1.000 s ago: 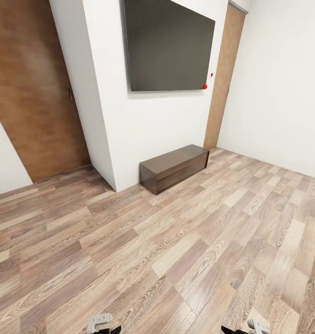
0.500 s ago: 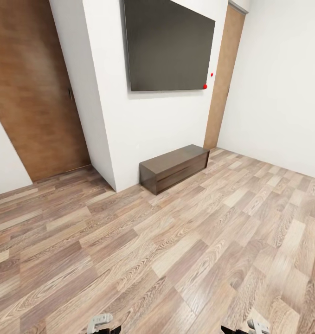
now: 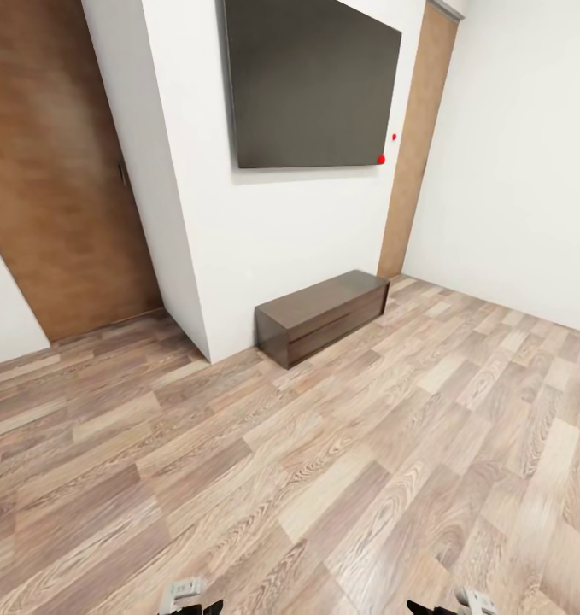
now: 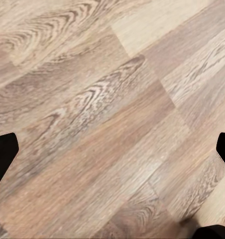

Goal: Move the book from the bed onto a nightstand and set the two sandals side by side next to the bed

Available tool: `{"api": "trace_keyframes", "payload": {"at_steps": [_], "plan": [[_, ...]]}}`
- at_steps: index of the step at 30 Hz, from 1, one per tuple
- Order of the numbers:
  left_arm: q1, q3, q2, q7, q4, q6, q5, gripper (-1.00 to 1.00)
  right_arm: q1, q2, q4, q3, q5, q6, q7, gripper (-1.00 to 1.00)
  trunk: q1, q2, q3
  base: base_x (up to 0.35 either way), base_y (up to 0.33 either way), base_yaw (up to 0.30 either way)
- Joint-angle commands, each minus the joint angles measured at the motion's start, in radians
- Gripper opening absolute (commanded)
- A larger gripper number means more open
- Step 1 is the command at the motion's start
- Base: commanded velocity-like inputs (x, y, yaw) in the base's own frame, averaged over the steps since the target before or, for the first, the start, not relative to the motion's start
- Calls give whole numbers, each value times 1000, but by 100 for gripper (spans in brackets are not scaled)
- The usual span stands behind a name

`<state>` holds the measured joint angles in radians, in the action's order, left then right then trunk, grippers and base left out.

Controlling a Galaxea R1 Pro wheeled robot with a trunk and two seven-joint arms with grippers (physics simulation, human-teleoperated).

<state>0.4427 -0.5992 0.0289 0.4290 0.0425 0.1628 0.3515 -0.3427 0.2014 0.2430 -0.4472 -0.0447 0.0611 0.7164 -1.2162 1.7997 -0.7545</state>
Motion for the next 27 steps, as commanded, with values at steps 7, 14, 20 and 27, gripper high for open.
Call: {"api": "trace_keyframes", "payload": {"at_steps": [7,14,20,27], "plan": [[1,-8,0,2,-1,4,11,100,0,0,1,-8,-6,6,6,100,0,0,-1,331,0,-101],[1,-8,0,2,-1,4,11,100,-1,0,1,-8,-6,6,6,100,0,0,-1,332,0,-174],[1,-8,0,2,-1,4,11,100,0,0,1,-8,-6,6,6,100,0,0,-1,332,0,-20],[1,-8,0,2,-1,4,11,100,0,0,1,-8,-6,6,5,100,0,0,-1,332,0,-52]]}}
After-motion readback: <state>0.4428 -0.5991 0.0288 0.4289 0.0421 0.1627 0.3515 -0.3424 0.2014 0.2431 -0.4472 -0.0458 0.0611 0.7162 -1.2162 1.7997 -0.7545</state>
